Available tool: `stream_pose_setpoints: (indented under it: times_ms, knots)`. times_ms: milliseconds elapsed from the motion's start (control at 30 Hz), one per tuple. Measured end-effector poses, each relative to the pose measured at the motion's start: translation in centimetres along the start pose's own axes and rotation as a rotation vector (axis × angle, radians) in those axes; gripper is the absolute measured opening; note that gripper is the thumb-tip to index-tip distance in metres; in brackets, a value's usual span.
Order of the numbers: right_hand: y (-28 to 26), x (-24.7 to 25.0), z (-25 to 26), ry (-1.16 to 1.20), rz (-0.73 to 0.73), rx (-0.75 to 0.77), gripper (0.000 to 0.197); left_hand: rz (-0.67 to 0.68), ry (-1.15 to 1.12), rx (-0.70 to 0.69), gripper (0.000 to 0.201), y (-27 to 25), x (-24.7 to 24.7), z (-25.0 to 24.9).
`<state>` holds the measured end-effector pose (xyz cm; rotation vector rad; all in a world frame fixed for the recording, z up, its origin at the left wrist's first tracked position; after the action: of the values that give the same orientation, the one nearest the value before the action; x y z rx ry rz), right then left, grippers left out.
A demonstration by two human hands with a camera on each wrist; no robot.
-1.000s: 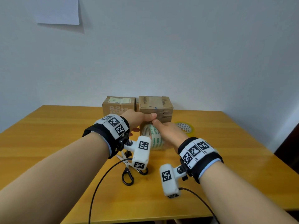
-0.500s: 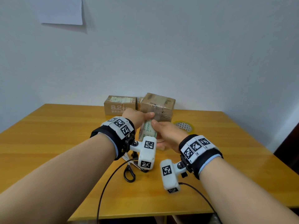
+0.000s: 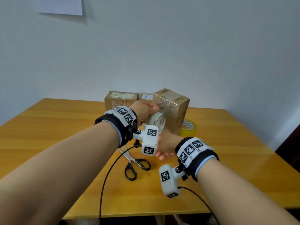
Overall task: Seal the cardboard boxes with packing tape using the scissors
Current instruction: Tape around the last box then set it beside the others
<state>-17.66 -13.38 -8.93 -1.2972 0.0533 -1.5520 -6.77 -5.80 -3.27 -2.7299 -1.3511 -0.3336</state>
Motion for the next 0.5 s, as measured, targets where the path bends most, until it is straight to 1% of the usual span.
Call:
stream_pose_setpoints:
  times_ms: [67, 100, 167, 233, 267, 333, 400, 433, 500]
  knots:
    - [0.4, -1.6, 0.7, -0.104, 0.071, 0.028, 0.022, 0.001, -0.033, 0.005, 0.011, 0.6, -0.1, -0.1]
    - [0.8, -2.4, 1.0, -0.164, 0.087, 0.040, 0.021, 0.006, -0.036, 0.007, 0.011, 0.9, -0.2, -0.1]
    - [1.0, -3.1, 1.5, -0.252, 0.034, 0.086, 0.018, 0.020, -0.014, 0.004, 0.011, 1.3, -0.2, -0.1]
    - [0.7, -3.1, 1.7, -0.328, -0.059, 0.141, 0.029, 0.028, 0.022, 0.002, 0.014, 1.6, -0.1, 0.0]
    - [0.3, -3.0, 1.8, -0.367, -0.097, 0.164, 0.030, 0.031, 0.049, -0.006, 0.016, 1.8, 0.0, 0.1]
    - [0.2, -3.0, 1.9, -0.395, -0.123, 0.172, 0.034, 0.049, 0.100, -0.035, 0.014, 2.0, 0.0, 0.0]
    - [0.6, -3.2, 2.0, -0.418, -0.128, 0.157, 0.038, 0.051, 0.117, -0.077, 0.007, 2.2, -0.1, -0.2]
    - [1.1, -3.4, 2.1, -0.446, -0.130, 0.159, 0.039, 0.036, 0.119, -0.091, 0.008, 2.4, 0.0, -0.3]
    - [2.0, -3.8, 2.3, -0.534, -0.138, 0.165, 0.034, 0.032, 0.119, -0.099, 0.016, 2.6, 0.0, -0.4]
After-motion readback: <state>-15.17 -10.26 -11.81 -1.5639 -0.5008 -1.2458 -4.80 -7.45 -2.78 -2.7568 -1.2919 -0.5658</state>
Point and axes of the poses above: each hand's wrist, its own y-axis towards the middle knuckle, its own x-axis out of the back of the hand, z = x × y, the point moved 5 cm from there along y, towards the middle knuckle, and after that the axes turned 9 degrees about -x, right-handed, at the moved point
